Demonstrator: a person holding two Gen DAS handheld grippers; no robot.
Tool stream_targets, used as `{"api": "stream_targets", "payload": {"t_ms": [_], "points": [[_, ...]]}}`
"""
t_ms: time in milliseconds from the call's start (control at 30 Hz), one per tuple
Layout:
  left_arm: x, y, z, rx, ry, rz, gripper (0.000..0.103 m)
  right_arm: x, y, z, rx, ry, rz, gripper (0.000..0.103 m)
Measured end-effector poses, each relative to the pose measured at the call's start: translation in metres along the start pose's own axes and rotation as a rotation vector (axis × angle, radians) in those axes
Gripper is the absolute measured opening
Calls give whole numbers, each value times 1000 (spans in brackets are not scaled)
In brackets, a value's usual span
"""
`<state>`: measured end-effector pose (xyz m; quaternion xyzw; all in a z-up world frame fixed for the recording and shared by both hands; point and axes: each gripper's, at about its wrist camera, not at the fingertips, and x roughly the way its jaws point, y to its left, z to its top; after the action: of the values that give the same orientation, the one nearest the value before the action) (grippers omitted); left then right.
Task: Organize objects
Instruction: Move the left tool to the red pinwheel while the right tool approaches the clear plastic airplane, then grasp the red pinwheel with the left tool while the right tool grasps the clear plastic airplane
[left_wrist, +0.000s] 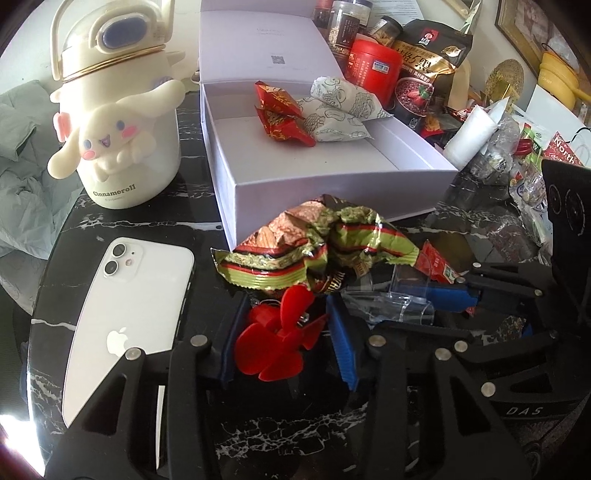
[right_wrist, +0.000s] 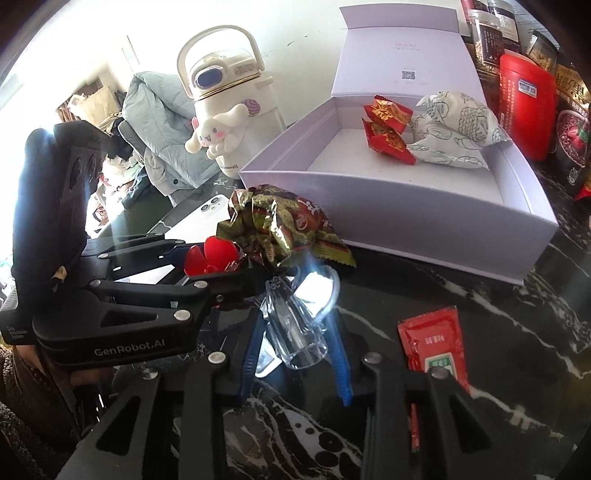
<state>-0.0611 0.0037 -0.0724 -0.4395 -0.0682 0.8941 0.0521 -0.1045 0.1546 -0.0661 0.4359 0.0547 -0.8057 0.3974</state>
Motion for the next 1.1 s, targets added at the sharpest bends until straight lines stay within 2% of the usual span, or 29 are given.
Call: {"api": "stream_targets", "payload": {"t_ms": [133, 567, 767, 833, 900, 1000, 1100], "points": [[-5, 0, -3, -12, 12, -36, 41, -8, 1, -6, 0, -1, -7, 31], [-17, -19, -21, 31, 42, -83, 41, -33, 2, -35, 19, 9, -27, 31], [-17, -26, -25, 59, 43, -70, 43, -33, 7, -43, 0, 18, -48, 40], [-17, -26, -26, 64, 44, -64, 51, -32, 8, -44, -7, 17, -45, 45], [-18, -26, -27, 64, 44, -61, 58, -32, 11, -45, -22, 17, -47, 57], [-19, -24, -29, 66, 40, -65, 64, -31, 16, -47, -47, 14, -61, 61], [-20, -23, -31, 73, 34, -68, 65, -30, 18, -48, -60, 6, -71, 61]]}}
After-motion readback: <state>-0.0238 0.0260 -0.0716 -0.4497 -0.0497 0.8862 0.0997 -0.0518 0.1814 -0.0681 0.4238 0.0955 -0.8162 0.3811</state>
